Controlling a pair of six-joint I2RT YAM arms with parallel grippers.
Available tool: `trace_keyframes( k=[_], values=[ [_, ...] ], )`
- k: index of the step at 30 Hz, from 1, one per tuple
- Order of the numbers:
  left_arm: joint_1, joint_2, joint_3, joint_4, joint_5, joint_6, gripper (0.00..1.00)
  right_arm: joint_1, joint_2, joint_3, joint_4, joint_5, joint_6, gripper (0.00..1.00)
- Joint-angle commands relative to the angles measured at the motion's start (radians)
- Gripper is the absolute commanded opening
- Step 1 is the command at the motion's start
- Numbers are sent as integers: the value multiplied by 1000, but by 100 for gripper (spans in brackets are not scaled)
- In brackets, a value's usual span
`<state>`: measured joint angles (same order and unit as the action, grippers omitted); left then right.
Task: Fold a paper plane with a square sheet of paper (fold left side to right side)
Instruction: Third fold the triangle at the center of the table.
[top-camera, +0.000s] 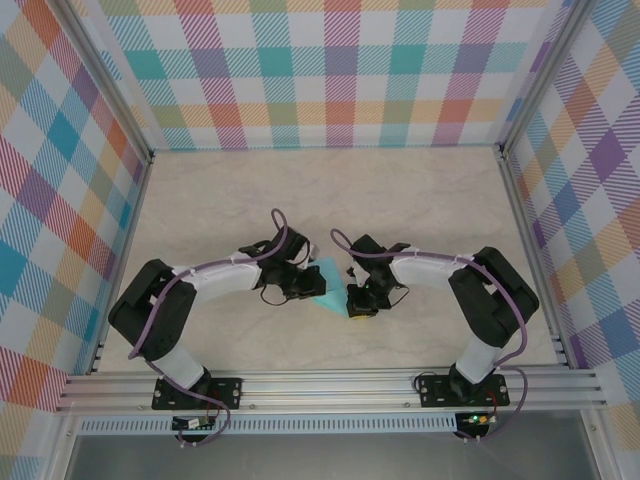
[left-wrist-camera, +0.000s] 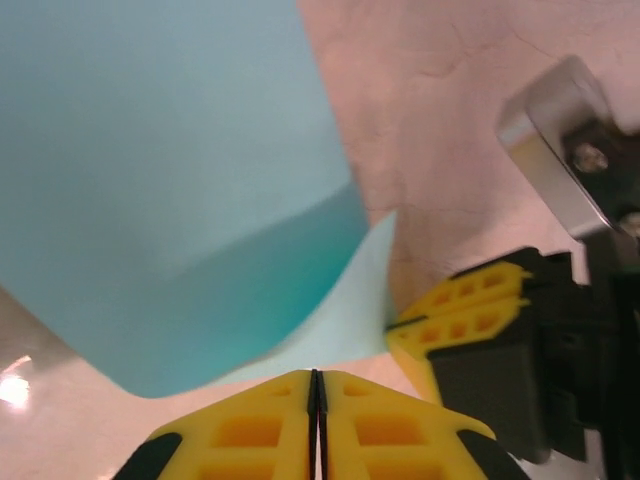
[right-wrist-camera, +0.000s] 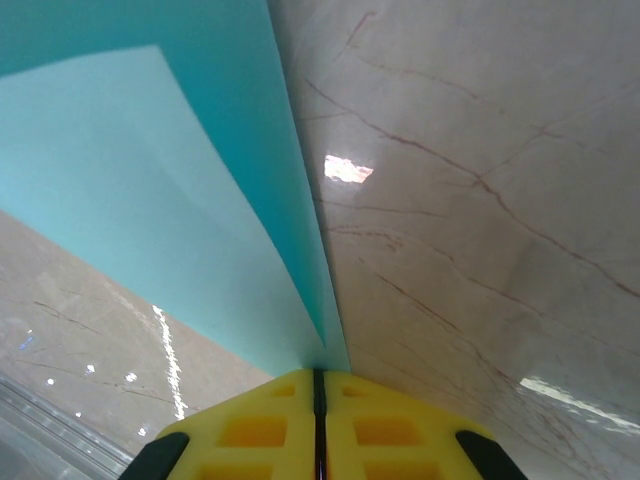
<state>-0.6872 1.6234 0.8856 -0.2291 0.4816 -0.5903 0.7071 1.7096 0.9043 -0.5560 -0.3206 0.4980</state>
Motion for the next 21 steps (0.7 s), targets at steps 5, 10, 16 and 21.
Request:
trace_keyframes(
  k=[5, 10, 16, 21],
  values=[
    [-79, 30, 0, 49, 40, -55, 5, 5, 62, -26, -72, 119, -1, 7],
    [-108, 82, 32, 80, 46, -66, 5, 5, 64, -27, -68, 114, -1, 7],
    [-118, 122, 55, 97, 52, -70, 4, 5, 69, -28, -68, 114, -4, 7],
    [-123, 140, 59, 107, 61, -72, 4, 5, 73, -28, -68, 118, -5, 7]
  ],
)
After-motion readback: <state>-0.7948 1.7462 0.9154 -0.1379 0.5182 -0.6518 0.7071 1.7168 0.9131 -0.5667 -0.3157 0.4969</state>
